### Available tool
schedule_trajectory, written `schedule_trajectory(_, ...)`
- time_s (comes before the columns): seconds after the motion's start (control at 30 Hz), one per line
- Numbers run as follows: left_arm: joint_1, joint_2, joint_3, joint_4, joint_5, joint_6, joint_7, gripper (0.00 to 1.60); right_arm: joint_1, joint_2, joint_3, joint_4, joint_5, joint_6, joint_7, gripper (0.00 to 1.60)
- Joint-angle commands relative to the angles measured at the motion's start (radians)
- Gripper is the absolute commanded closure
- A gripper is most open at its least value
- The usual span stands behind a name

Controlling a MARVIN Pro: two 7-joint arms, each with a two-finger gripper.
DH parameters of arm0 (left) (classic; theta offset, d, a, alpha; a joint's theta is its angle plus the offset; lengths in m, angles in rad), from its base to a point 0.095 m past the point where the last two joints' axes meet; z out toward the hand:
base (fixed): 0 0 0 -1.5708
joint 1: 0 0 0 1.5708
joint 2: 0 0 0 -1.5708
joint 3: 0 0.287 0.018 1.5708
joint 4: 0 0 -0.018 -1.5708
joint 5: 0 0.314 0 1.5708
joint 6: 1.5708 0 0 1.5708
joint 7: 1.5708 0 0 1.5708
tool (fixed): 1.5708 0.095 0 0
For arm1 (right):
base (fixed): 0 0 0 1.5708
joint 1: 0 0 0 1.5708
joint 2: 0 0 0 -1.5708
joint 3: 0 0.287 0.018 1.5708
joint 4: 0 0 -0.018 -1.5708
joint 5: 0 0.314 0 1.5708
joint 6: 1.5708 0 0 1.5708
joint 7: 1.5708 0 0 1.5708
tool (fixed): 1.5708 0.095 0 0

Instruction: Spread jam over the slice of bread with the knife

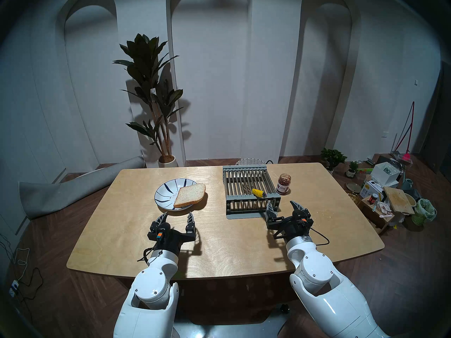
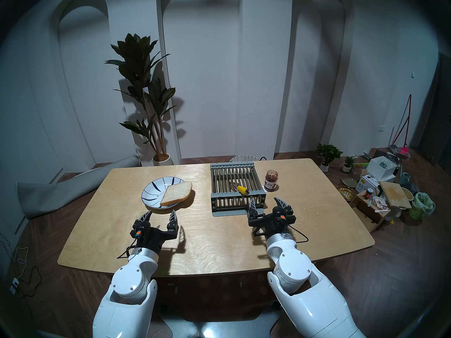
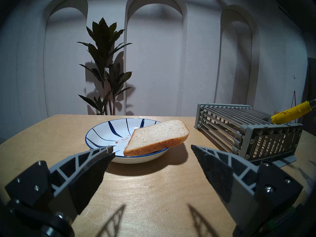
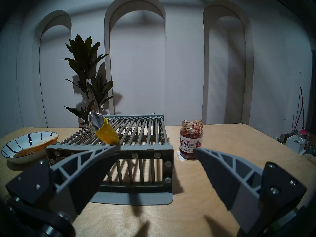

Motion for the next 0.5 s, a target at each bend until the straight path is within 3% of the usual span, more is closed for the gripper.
schedule_trajectory(0.0, 0.004, -0.006, 0.002, -0.034, 0.008, -0.036, 0.01, 0.0, 0.0, 0.009, -0.007, -0.051, 0.021, -0.011, 0.036, 0.0)
schedule_trajectory(0.23, -0.001, -0.014, 0.003, -0.03, 0.014, -0.034, 0.025, 0.0, -0.012, 0.026, -0.011, -0.084, 0.064, -0.019, 0.083, 0.0)
schedule_trajectory(0.47, -0.009, -0.017, 0.011, -0.022, 0.023, -0.035, 0.035, 0.0, -0.015, 0.003, -0.02, -0.082, -0.005, -0.14, 0.053, 0.0)
